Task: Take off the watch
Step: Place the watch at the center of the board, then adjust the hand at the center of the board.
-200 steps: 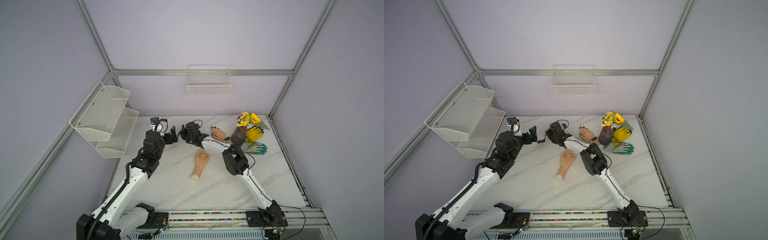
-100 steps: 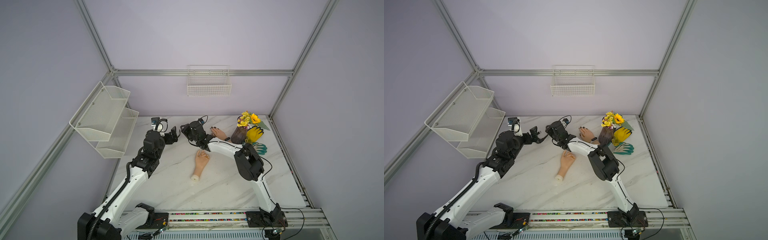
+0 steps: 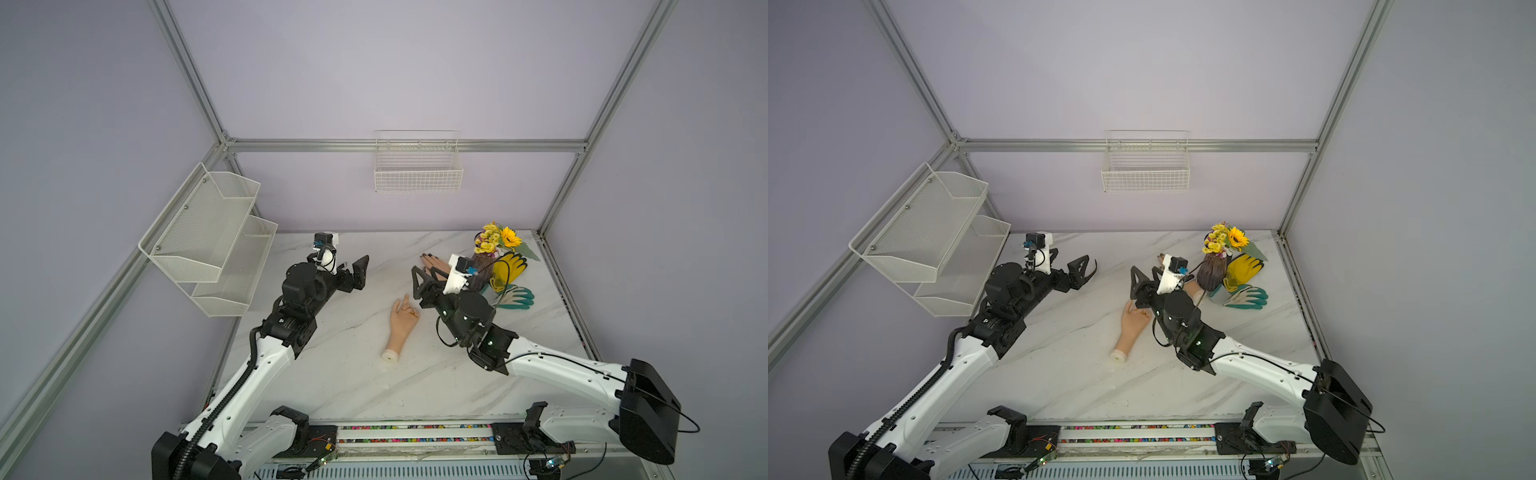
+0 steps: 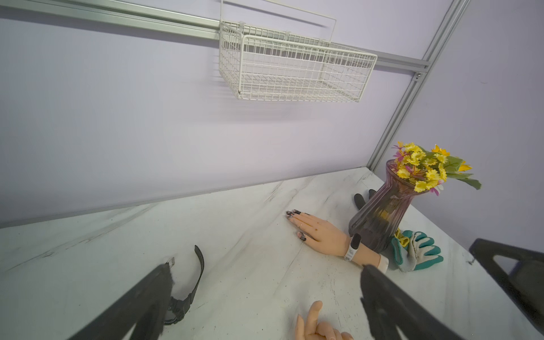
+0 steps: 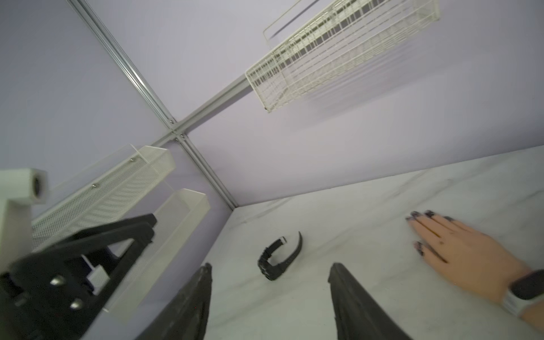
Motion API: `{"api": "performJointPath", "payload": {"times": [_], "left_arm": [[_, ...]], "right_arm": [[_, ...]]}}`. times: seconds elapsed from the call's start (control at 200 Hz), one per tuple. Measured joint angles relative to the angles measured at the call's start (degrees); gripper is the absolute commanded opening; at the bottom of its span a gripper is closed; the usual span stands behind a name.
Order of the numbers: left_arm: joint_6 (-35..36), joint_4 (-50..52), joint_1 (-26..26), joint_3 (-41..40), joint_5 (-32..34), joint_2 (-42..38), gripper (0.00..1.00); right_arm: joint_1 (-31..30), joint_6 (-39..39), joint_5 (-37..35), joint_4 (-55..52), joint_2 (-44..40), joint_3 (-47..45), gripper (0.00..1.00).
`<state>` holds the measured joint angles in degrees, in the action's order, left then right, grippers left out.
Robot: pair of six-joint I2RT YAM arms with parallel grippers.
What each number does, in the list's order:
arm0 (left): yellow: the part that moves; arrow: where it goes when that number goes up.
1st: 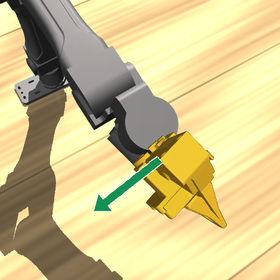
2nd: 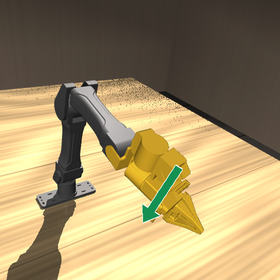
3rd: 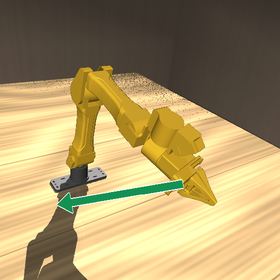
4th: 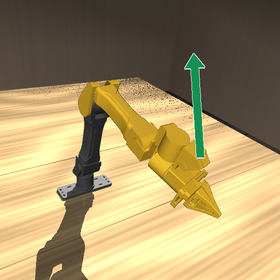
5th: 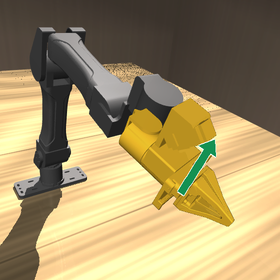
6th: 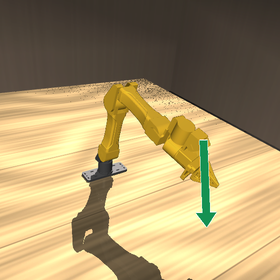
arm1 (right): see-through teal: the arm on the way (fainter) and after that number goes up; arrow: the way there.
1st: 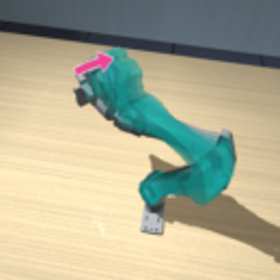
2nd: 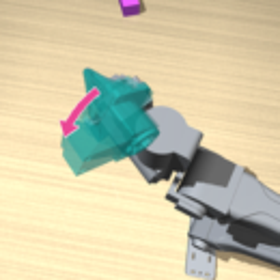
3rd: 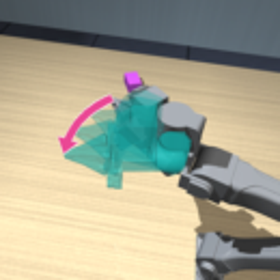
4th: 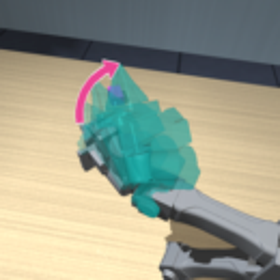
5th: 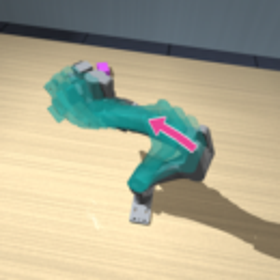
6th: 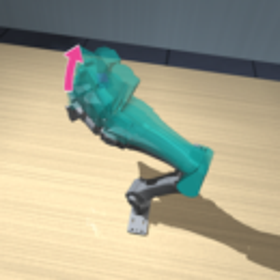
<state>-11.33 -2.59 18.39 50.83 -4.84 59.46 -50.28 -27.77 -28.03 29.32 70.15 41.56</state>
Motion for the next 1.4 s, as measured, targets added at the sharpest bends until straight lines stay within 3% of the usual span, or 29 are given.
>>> {"api": "performJointPath", "payload": {"times": [0.11, 0.255, 0.41, 0.575, 0.875, 1.4], "left_arm": [[0.0, -0.8, 0.0, -0.2, -2.8, 0.0, 1.00], [0.0, -1.4, 0.1, -0.2, -7.1, 0.0, 1.00], [0.3, -1.6, 0.4, -0.2, -9.4, 0.7, 1.00], [0.9, -1.6, 0.8, -0.2, -10.0, 1.2, 1.00], [1.5, -1.6, 1.2, -0.2, -10.5, 1.8, 1.00], [1.5, -1.6, 1.2, -0.2, -11.0, 1.8, 1.00]], "right_arm": [[2.6, -1.0, -0.6, -2.0, -6.1, -7.3, 0.75], [12.0, -2.8, 1.5, -3.2, -9.6, -13.2, 0.85], [20.6, -5.0, 7.9, -1.7, -4.9, -14.9, 0.91], [25.6, -9.2, 13.8, 3.7, 2.6, -17.4, 0.97], [32.5, -13.5, 22.4, 14.0, 13.8, -17.9, 0.96], [36.0, -14.5, 26.2, 20.4, 26.9, -12.0, 0.96]]}}
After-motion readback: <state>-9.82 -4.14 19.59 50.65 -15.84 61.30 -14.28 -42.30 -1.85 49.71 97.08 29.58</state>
